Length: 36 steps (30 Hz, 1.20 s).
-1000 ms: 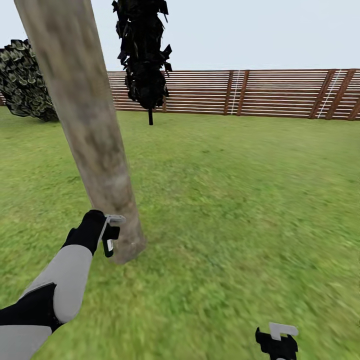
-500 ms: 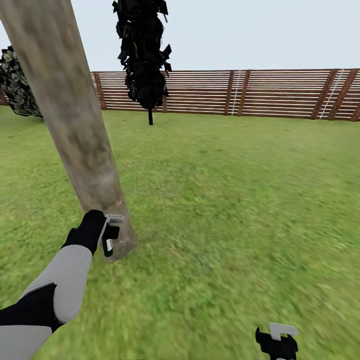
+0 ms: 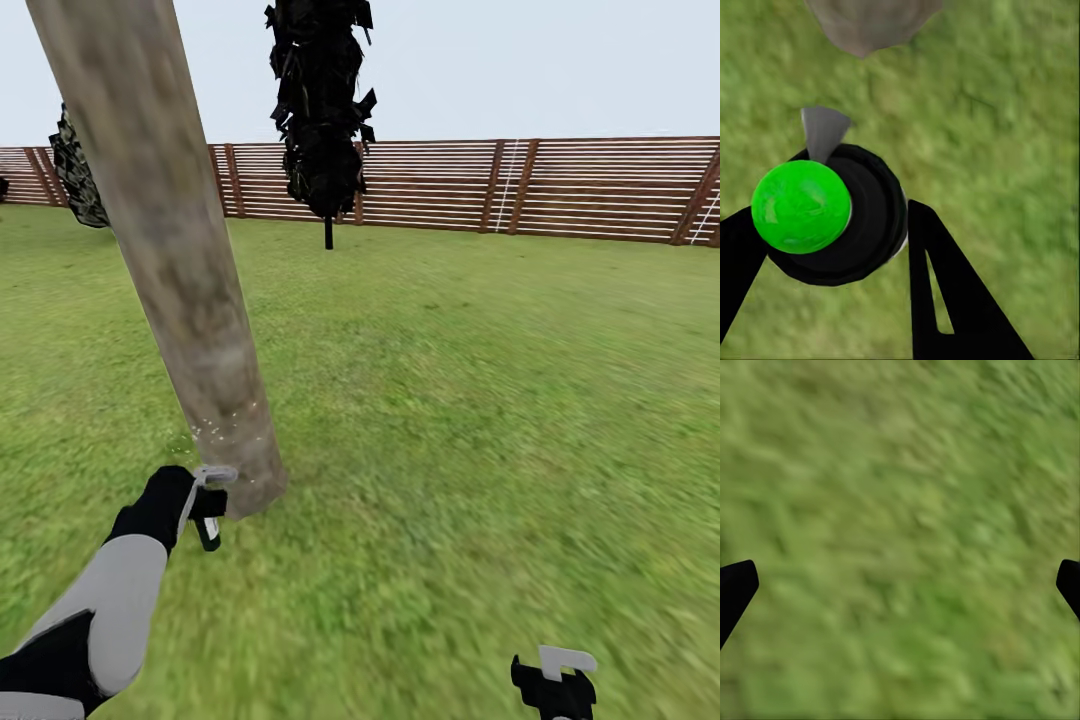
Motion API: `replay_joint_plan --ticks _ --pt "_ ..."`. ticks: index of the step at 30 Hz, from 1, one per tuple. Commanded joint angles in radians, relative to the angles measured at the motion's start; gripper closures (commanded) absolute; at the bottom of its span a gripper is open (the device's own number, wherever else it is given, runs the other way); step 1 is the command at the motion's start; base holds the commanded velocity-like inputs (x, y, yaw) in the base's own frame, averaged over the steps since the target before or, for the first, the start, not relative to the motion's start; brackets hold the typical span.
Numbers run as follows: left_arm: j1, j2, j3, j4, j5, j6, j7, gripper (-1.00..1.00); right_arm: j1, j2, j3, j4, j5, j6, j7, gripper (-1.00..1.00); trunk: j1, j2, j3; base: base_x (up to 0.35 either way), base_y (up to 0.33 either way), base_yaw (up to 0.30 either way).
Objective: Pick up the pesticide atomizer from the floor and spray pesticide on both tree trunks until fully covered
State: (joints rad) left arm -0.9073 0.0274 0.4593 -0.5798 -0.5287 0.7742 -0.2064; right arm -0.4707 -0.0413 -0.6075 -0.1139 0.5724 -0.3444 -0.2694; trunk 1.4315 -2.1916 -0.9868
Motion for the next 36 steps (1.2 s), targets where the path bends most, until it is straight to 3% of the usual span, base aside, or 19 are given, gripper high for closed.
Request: replay_joint_plan --ticks 1,6,15,17,19,36 --pt "0.000 -0.003 0.027 0.018 0.012 -0.021 0.026 1.00 -0.001 0.000 -0.008 0.002 0.010 -0.004 -0.004 -1.00 0.000 0.000 -0.001 0.000 0.000 0.002" --pt "0.006 -0.019 0.039 0.048 0.024 -0.037 0.148 1.00 -0.001 0.000 -0.008 0.002 0.010 -0.004 -0.004 -1.00 0.000 0.000 -0.001 0.000 0.000 0.000" --pt "0.070 0.017 0.044 0.035 0.027 -0.061 0.153 1.00 -0.001 0.000 -0.008 0.002 0.010 -0.004 -0.004 -1.00 0.000 0.000 -0.001 0.177 -0.075 0.000" --pt "0.074 0.016 0.044 0.044 0.028 -0.148 0.158 1.00 -0.001 0.001 -0.008 0.002 0.010 -0.004 -0.004 -1.00 0.000 0.000 -0.001 0.279 -0.135 0.000" --pt "0.074 0.011 0.043 0.046 0.028 -0.172 0.157 1.00 -0.001 0.001 -0.007 0.002 0.010 -0.004 -0.004 -1.00 0.000 0.000 -0.001 0.278 -0.152 0.027" --pt "0.074 0.005 0.045 0.049 0.037 -0.182 0.150 1.00 -0.001 0.001 -0.006 0.003 0.011 -0.004 -0.004 -1.00 0.000 0.000 -0.001 0.035 -0.259 0.219"
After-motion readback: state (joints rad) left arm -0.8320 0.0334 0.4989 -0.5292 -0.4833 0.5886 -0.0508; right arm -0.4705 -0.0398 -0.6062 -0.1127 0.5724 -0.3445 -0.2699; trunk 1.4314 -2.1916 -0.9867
